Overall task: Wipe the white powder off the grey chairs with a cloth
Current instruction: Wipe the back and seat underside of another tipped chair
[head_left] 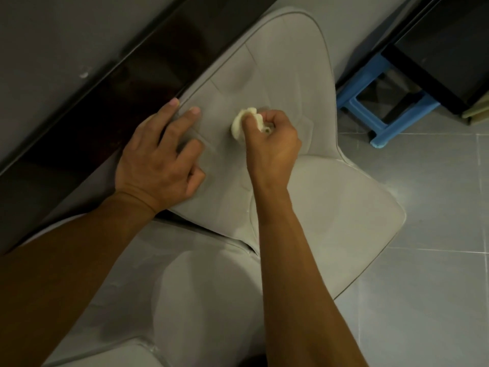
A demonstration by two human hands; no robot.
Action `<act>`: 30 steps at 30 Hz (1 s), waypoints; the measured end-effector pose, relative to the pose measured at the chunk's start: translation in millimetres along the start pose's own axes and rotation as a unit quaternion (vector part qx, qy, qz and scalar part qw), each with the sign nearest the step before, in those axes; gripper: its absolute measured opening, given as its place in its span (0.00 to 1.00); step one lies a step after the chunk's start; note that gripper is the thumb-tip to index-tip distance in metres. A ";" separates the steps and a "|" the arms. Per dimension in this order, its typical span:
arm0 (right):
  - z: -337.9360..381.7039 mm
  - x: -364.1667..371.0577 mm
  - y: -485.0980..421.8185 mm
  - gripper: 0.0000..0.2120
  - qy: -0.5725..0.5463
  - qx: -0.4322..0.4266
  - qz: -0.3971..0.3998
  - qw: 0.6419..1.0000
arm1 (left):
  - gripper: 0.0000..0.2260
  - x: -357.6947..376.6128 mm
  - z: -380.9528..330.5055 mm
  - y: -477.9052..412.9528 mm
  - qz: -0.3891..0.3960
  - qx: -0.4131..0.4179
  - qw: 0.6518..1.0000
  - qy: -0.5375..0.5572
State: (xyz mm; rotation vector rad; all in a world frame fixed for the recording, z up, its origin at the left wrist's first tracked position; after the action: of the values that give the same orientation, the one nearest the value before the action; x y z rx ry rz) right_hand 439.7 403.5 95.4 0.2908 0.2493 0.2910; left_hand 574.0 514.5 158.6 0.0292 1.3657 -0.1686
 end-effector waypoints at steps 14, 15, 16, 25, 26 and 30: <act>-131.0 22.1 64.8 0.08 0.000 0.167 0.043 0.985 | 0.08 -3.8 -0.7 0.3 -0.026 -0.002 1.000 -0.006; -124.7 25.6 70.3 0.07 -0.017 0.124 0.025 0.992 | 0.08 -4.1 -1.2 0.1 -0.026 0.000 1.000 -0.006; -121.8 31.4 75.7 0.06 -0.026 0.096 0.023 0.995 | 0.08 -3.9 -1.6 -0.1 -0.026 0.001 1.000 -0.006; -159.1 5.3 49.7 0.12 0.020 0.194 0.009 0.981 | 0.08 -5.8 -1.0 -1.0 -0.020 -0.006 1.000 0.000; -147.2 7.3 48.4 0.11 -0.022 0.159 -0.003 0.987 | 0.08 -6.0 -0.5 -0.9 -0.018 -0.006 1.000 0.000; -124.8 40.1 57.4 0.17 -0.035 0.049 0.079 0.995 | 0.08 -4.4 -0.5 -1.3 -0.013 0.001 1.000 0.012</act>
State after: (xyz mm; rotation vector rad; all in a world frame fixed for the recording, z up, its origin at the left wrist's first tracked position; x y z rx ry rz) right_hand 427.7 499.2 -10.2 0.4178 0.1714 0.4255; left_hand 572.4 513.7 162.9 0.0157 1.3894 -0.1913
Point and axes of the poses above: each hand's wrist, its own y-axis away from the middle knuckle, its own x-axis out of the palm, z = x × y, the point moved 8 cm from there along -y, towards the middle knuckle, and after that the axes turned 14 degrees about z, right-handed, at the moved point
